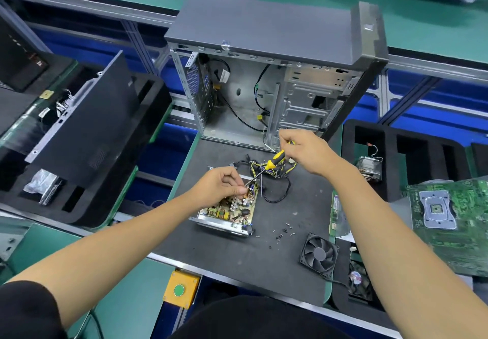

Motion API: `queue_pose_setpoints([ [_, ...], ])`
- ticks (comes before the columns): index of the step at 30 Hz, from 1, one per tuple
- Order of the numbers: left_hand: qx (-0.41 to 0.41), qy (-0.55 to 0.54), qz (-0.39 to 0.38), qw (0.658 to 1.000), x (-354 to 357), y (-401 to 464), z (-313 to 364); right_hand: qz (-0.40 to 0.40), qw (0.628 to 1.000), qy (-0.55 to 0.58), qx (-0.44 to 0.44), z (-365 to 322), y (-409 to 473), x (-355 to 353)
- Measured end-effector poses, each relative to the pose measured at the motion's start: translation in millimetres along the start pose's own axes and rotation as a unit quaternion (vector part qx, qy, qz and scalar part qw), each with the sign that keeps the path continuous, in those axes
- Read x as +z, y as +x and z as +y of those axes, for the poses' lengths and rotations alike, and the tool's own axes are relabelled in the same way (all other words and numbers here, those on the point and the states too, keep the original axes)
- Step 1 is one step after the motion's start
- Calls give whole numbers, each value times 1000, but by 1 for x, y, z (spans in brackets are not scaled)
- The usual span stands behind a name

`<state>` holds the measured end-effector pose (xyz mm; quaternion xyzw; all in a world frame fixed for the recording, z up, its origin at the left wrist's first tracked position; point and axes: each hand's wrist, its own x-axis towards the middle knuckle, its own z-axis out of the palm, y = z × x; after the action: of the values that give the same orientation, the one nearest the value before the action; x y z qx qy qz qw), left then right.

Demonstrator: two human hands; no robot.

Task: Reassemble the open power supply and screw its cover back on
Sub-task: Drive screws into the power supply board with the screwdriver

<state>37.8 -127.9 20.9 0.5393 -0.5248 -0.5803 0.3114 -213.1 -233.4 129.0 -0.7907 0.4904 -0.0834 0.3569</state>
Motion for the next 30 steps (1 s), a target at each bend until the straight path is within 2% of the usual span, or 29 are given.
queue_pose_setpoints([
  [5, 15, -10, -18, 1000, -5, 0, -4, 4, 1000, -11, 1, -8, 2, 5],
  [11, 22, -28, -1, 999, -11, -1, -5, 5, 1000, -20, 1, -18, 3, 5],
  [20, 7, -41, -17, 999, -14, 1, -7, 10, 1000, -12, -3, -24, 4, 11],
  [30, -3, -4, -32, 999, -14, 1, -6, 17, 995, -91, -30, -29, 4, 10],
])
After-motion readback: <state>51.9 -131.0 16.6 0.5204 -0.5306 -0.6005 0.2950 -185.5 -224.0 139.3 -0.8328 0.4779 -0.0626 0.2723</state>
